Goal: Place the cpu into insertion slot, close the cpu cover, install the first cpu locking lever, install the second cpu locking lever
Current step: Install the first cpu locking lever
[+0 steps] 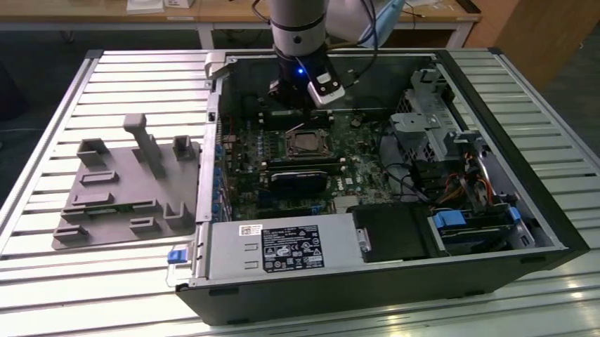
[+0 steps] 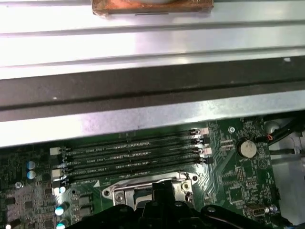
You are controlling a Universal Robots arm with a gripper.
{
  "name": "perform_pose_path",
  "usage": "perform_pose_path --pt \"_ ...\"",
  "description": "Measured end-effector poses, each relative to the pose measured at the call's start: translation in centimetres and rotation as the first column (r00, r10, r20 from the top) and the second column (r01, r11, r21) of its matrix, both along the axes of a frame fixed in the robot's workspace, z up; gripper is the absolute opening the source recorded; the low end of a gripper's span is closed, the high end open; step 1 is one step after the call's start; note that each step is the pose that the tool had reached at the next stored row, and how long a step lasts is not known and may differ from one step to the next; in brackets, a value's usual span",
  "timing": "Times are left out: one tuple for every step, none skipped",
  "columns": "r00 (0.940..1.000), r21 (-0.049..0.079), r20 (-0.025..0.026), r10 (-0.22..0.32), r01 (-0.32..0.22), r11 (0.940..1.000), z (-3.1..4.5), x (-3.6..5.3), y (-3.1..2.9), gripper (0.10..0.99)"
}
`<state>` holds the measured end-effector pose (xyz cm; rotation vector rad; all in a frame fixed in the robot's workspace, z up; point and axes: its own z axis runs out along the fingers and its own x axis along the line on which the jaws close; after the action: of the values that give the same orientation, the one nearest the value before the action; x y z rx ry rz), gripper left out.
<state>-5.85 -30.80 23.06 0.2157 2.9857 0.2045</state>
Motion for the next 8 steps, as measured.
perform_pose_path --pt "1.0000 0.009 0.0000 0.000 0.000 1.0000 -0.04 0.00 0.00 0.106" --pt "1.0000 0.017 0.0000 0.000 0.000 0.9999 -0.08 0.00 0.00 0.106" --pt "1.0000 0.024 0.0000 0.000 0.000 0.9997 -0.14 0.00 0.00 0.106" --pt "1.0000 0.028 0.0002 0.000 0.000 0.9996 -0.22 0.01 0.01 0.106" --pt "1.0000 0.031 0.0002 0.000 0.000 0.9995 -0.32 0.03 0.02 0.106" --pt "1.0000 0.032 0.0001 0.000 0.000 0.9995 -0.42 0.05 0.02 0.106" --pt "1.0000 0.033 0.0001 0.000 0.000 0.9995 -0.55 0.07 0.03 0.106" --pt "1.0000 0.034 0.0001 0.000 0.000 0.9994 -0.66 0.09 0.03 0.106"
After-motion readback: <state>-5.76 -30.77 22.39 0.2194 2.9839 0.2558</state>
